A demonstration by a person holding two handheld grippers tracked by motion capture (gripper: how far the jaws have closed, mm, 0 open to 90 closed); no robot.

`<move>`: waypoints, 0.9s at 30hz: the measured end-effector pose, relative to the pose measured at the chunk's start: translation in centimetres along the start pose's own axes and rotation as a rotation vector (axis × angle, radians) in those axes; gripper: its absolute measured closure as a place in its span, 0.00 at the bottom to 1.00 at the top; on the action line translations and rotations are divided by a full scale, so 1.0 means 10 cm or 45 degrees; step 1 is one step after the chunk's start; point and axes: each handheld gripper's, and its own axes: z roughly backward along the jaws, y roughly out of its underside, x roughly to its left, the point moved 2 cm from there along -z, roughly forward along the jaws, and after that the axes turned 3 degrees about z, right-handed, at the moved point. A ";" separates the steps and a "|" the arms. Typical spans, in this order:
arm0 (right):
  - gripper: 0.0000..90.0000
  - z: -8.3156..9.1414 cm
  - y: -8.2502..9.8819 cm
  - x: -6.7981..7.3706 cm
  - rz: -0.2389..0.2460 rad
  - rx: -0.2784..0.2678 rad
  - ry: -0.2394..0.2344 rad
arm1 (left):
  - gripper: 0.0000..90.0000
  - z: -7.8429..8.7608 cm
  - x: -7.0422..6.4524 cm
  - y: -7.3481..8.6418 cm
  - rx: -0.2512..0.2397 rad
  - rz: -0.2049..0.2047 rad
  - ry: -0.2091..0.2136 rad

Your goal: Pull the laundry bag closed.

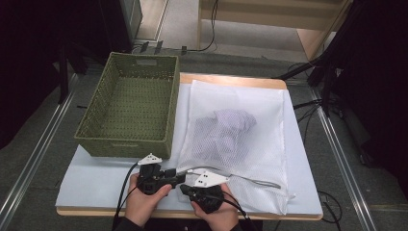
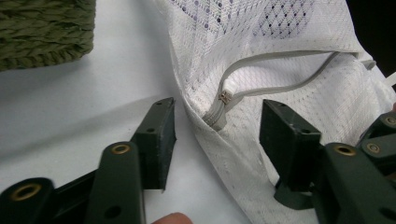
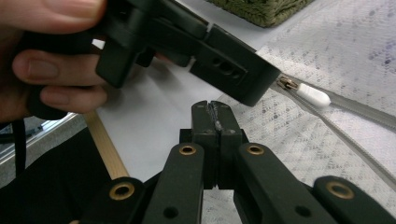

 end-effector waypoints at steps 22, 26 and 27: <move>0.78 0.21 -0.10 -0.40 -0.152 -0.095 0.087 | 0.94 0.10 0.00 -0.03 -0.108 -0.062 0.132; 0.73 0.16 -0.11 -0.49 -0.203 -0.087 0.058 | 0.95 0.11 -0.01 -0.03 -0.120 -0.094 0.143; 0.73 0.14 -0.11 -0.51 -0.219 -0.084 0.039 | 0.95 0.11 -0.02 -0.03 -0.119 -0.104 0.144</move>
